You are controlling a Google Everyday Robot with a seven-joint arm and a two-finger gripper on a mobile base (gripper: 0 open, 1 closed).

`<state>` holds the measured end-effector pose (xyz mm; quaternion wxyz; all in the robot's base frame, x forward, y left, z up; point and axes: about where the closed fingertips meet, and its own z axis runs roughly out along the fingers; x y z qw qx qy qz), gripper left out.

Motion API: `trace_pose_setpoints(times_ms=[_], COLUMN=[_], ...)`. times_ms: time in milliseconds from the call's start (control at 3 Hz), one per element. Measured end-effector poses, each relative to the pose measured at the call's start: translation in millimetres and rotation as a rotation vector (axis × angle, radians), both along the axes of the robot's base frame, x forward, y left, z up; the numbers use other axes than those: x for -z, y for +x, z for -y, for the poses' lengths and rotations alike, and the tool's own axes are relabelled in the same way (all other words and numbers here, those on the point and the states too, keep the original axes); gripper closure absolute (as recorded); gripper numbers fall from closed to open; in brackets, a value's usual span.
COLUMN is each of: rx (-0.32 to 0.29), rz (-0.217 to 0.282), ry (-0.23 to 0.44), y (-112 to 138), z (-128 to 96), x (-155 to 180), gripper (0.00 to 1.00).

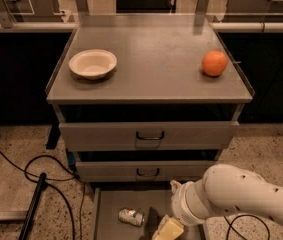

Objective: Pick 7up can from bottom drawer and place on counter

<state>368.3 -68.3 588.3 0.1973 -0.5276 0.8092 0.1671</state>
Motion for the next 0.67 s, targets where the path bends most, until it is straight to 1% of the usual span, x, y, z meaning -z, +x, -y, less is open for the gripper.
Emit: trace_pose_setpoints(times_ms=[333,667], rx=[-0.007,-0.010], rz=[-0.037,-0.079], ry=[0.009,0.026], y=[-6,-6], z=[-2,-3], x=[32,94], gripper=[0.00,0.00])
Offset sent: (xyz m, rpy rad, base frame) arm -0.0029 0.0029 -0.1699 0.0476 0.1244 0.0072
